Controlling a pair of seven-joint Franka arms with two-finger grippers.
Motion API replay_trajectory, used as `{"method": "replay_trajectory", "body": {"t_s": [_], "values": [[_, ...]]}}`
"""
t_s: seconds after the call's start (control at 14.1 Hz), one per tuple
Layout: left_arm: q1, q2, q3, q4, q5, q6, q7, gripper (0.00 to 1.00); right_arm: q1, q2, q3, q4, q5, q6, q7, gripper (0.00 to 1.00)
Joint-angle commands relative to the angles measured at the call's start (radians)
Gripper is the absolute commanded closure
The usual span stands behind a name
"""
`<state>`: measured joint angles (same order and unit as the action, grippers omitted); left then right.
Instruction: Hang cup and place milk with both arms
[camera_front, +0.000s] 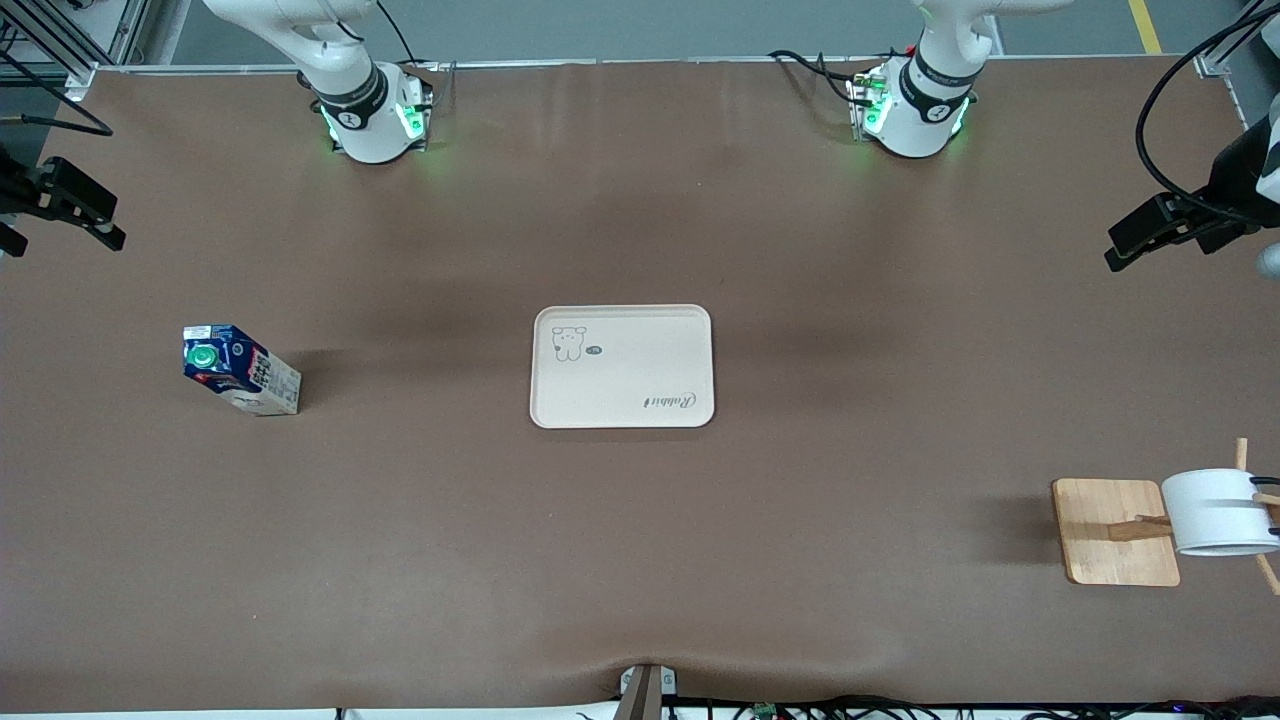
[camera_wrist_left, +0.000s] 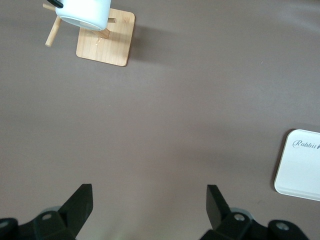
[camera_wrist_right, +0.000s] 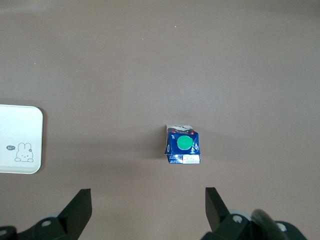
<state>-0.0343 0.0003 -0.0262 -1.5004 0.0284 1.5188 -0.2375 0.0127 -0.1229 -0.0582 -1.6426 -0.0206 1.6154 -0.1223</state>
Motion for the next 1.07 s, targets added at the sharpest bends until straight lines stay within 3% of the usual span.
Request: {"method": "replay_trajectory", "body": {"t_s": [0.0, 1.0], "values": [[-0.013, -0.003, 0.009, -0.001, -0.005, 0.011, 0.006, 0.0, -0.007, 0.011, 0.006, 0.024, -0.002, -0.031, 0.004, 0.0], [-0.009, -0.005, 0.009, -0.001, 0.002, -0.011, 0.01, 0.0, -0.016, 0.011, 0.004, 0.024, -0.002, -0.057, 0.01, 0.0]]}}
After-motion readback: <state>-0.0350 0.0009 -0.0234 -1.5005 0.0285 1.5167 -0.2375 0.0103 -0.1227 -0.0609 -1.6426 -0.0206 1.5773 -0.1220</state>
